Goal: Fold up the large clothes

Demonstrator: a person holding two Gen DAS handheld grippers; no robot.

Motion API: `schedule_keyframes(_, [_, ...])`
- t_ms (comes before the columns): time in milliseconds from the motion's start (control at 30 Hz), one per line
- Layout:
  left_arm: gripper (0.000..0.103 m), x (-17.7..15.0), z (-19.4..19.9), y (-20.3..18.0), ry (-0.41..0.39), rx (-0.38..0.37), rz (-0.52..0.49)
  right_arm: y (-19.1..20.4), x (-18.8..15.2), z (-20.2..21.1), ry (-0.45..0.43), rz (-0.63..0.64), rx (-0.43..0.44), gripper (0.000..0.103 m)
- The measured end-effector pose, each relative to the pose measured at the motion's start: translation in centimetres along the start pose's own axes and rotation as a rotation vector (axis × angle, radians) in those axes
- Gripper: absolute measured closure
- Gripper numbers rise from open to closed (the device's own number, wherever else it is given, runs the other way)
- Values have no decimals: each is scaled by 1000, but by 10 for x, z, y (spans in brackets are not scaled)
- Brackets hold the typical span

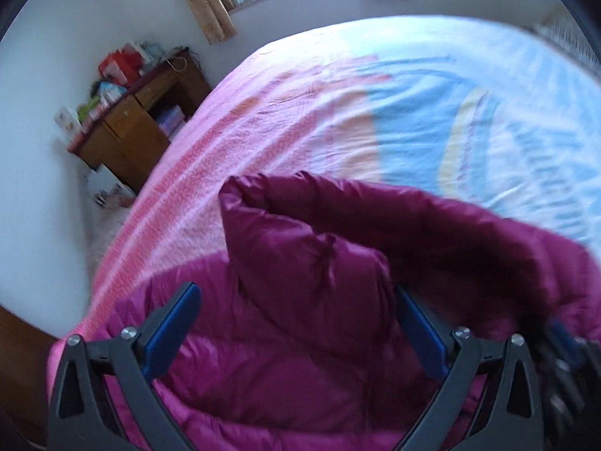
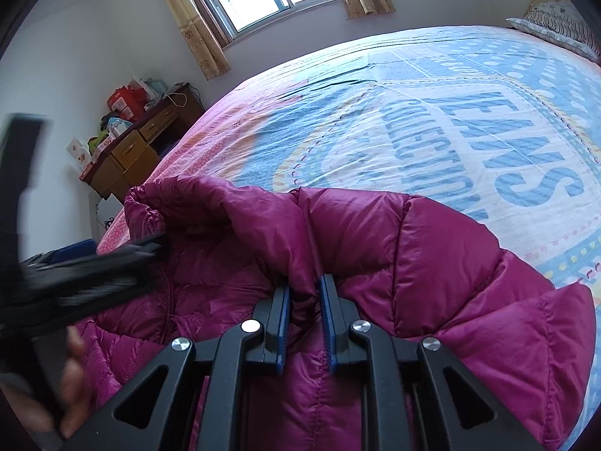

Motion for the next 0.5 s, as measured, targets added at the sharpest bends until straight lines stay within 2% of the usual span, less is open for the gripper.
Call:
schedule_keyframes(33, [19, 0, -1, 5, 2, 21, 6, 0, 0, 0, 0, -1, 1, 87])
schedule_keyframes(67, [36, -2, -1, 13, 6, 8, 38, 0, 0, 0, 0, -2, 3, 87])
schedule_keyframes(100, [46, -7, -1, 21, 8, -43, 94, 0, 0, 0, 0, -2, 4, 87])
schedule_keyframes(133, [49, -13, 1, 32, 16, -112, 169, 0, 0, 0, 1, -4, 5, 87])
schedule_keyframes(167, [58, -19, 2, 42, 16, -154, 226, -1, 0, 0, 2, -6, 7, 87])
schedule_keyframes(200, [61, -27, 4, 54, 7, -189, 276, -1, 0, 0, 2, -10, 10, 87])
schedule_keyframes(267, [62, -44, 9, 75, -12, -215, 347, -1, 0, 0, 4, -14, 12, 87])
schedule_keyframes(367, [65, -73, 11, 98, -7, -139, 409, -1, 0, 0, 4, -15, 13, 87])
schedule_keyframes(433, [65, -89, 2, 99, 40, -159, 439, -1, 0, 0, 4, -14, 11, 87])
schedule_keyframes(500, [65, -107, -6, 99, 88, -152, 420, -1, 0, 0, 5, -11, 8, 87])
Point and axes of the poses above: each gripper's, at about its wrist camera, not at the fingertips, and z roughly against the way its jaws point, y to its left, x to its top, the point moved 10 cm from there along -z, roughly the way its jaws point, and after that the axes turned 8 degrees about -z, right-handed, at the moved point
